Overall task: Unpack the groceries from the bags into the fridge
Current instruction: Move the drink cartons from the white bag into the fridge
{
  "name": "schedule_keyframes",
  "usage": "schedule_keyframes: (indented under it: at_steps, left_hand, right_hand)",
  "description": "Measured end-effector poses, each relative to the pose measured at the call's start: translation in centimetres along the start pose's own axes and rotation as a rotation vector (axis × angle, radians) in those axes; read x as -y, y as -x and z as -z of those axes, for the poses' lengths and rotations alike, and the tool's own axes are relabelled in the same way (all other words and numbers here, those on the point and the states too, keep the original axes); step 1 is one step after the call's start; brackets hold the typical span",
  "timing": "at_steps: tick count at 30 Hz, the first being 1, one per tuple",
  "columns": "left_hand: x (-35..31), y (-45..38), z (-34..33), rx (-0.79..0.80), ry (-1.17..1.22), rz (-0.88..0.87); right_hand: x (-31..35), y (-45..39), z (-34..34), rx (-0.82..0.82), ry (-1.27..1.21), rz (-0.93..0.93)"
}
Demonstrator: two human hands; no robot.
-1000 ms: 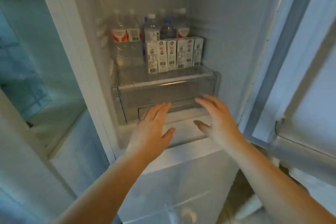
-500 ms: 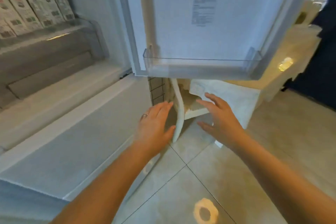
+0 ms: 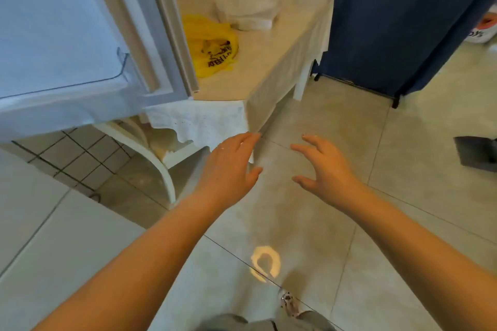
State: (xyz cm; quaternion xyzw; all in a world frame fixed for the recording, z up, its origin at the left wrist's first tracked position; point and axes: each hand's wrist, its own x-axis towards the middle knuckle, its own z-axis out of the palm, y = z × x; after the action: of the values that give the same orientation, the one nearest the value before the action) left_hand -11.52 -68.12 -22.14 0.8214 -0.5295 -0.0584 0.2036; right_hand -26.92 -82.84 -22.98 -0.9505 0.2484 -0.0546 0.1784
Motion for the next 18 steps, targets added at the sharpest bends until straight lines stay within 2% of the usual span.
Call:
schedule_keyframes:
  at_steps: [8,18]
  left_hand:
    - [-4.2,-10.9,-5.1,0.053,0.022,0.031]
    - [-0.5,-31.4,-8.1,-0.019,0.046,0.068]
  right_hand:
    - [-11.0,-5.6,2.7,0.048,0.023,-0.012]
    - [-20.1,-23.7,5.5,0.053,0.015,0.032]
